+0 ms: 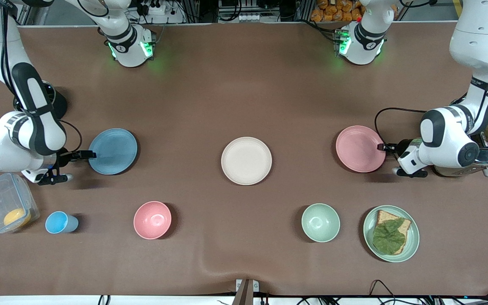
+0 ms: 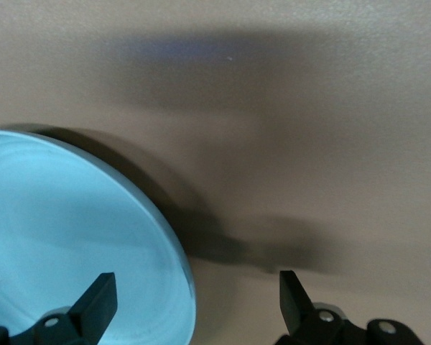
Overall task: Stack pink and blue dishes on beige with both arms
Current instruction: 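Grip the blue plate with the right gripper while the left gripper grips the pink plate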
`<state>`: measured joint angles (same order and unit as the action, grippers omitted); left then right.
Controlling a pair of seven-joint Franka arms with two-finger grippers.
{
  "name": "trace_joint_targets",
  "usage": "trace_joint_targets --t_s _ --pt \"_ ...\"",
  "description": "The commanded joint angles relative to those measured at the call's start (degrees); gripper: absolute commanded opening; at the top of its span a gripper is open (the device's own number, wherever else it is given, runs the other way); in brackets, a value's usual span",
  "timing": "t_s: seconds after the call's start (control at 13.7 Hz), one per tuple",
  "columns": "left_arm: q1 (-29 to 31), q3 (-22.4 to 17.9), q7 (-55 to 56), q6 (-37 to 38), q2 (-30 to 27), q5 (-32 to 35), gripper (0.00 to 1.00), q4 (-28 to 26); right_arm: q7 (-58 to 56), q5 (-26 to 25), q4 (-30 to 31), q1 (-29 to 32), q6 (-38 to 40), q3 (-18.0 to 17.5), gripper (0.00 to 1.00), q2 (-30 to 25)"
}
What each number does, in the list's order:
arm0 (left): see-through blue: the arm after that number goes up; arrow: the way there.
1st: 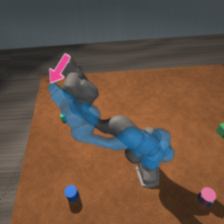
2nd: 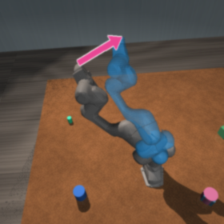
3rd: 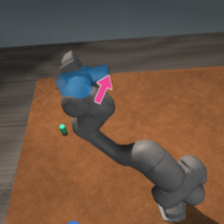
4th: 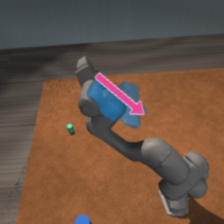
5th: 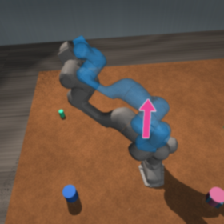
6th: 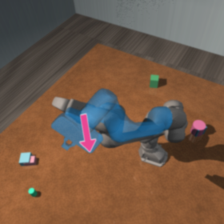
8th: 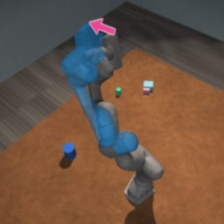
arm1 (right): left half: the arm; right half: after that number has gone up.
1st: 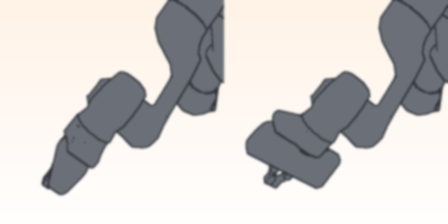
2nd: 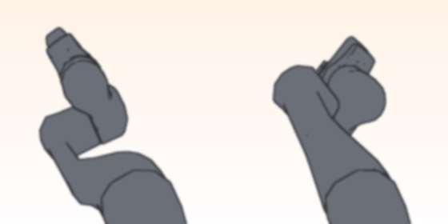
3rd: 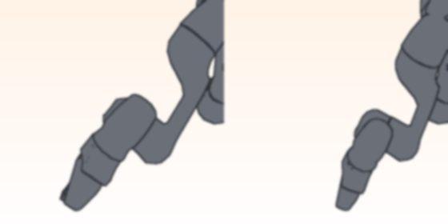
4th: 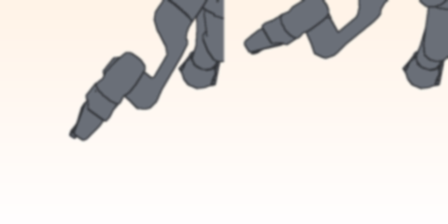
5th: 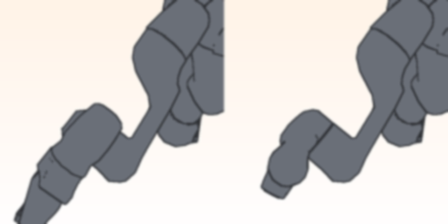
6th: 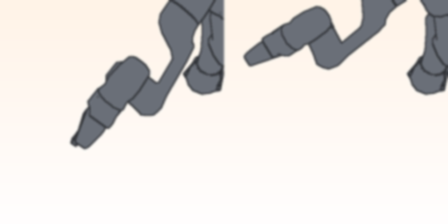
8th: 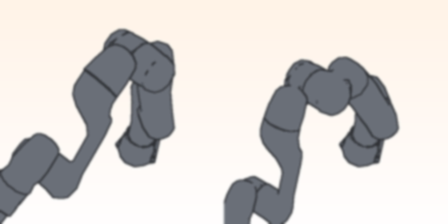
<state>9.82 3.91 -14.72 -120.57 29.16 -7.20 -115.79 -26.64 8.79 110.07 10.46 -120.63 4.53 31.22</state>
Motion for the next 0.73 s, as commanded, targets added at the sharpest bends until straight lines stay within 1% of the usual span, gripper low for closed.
trace_joint_targets --t_s 0.0,0.07,0.15,0.22,0.29,0.37,0.44,0.51,0.66 --pt "0.0 0.7 -1.4 0.7 -0.5 -1.5 0.0 0.7 -2.1 1.5 -0.5 0.6 0.6 -0.6 1.0 1.6" --pt "0.0 0.7 -1.5 2.0 -1.1 -1.5 0.0 1.1 -2.4 1.6 -0.5 0.6 0.7 -0.6 1.0 1.9" --pt "-0.1 0.8 -1.5 3.2 -1.7 -1.4 0.0 1.6 -2.5 1.7 -0.6 0.5 0.8 -0.6 0.89 1.9" --pt "-0.1 1.8 -1.2 4.9 -2.8 -1.5 0.0 2.6 -3.0 1.8 -0.6 0.4 1.5 -0.7 0.53 1.8" --pt "-0.1 3.6 -0.7 7.6 -3.4 -1.5 0.0 5.2 -3.0 2.1 -1.1 0.4 2.6 -0.7 0.22 1.8" --pt "-0.3 5.7 -0.1 13.3 -3.6 -1.6 0.0 9.7 -3.0 2.5 -1.7 0.4 3.4 -0.8 0.03 1.7" --pt "-0.6 7.6 2.9 18.2 -3.2 -1.6 0.0 14.6 -3.0 2.9 -2.1 0.4 4.2 -0.8 0.0 1.8" --pt "-1.1 10.6 8.1 21.1 -2.9 -1.6 0.0 18.6 -3.0 3.0 -2.4 0.4 4.4 -0.8 0.0 1.8" --pt "-2.6 16.0 16.3 21.3 -0.8 -1.8 0.0 22.6 -2.9 3.0 -2.8 0.3 4.4 -0.8 0.0 1.7"
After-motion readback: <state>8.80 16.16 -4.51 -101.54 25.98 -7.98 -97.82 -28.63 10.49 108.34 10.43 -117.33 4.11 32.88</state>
